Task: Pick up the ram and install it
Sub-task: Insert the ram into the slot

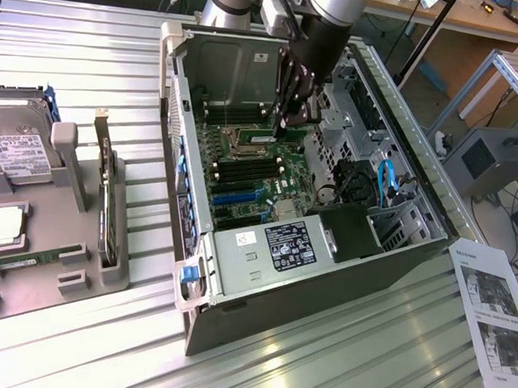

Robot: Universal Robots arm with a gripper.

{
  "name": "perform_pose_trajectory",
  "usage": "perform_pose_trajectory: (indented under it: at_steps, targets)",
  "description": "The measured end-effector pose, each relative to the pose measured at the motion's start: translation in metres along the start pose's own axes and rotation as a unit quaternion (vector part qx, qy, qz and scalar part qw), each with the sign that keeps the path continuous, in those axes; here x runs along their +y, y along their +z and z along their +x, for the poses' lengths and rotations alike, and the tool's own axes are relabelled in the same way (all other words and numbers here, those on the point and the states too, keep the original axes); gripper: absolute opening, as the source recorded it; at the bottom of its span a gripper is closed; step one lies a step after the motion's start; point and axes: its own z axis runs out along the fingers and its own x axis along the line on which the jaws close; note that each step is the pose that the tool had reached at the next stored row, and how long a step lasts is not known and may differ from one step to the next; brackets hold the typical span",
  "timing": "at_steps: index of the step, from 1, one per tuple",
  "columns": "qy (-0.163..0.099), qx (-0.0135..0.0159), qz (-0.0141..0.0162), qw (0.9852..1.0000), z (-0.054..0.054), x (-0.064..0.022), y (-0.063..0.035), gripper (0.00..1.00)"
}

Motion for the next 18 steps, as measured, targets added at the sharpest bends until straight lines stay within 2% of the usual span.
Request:
perform_pose_trajectory:
  at_steps: [9, 18]
  targets:
    - [0.002, -0.0001, -0.0005, 1.0, -0.003, -0.001, 0.0246, 0.12]
    - [0.003, 0.0, -0.001, 1.0, -0.011, 0.0002, 0.0489, 0.12]
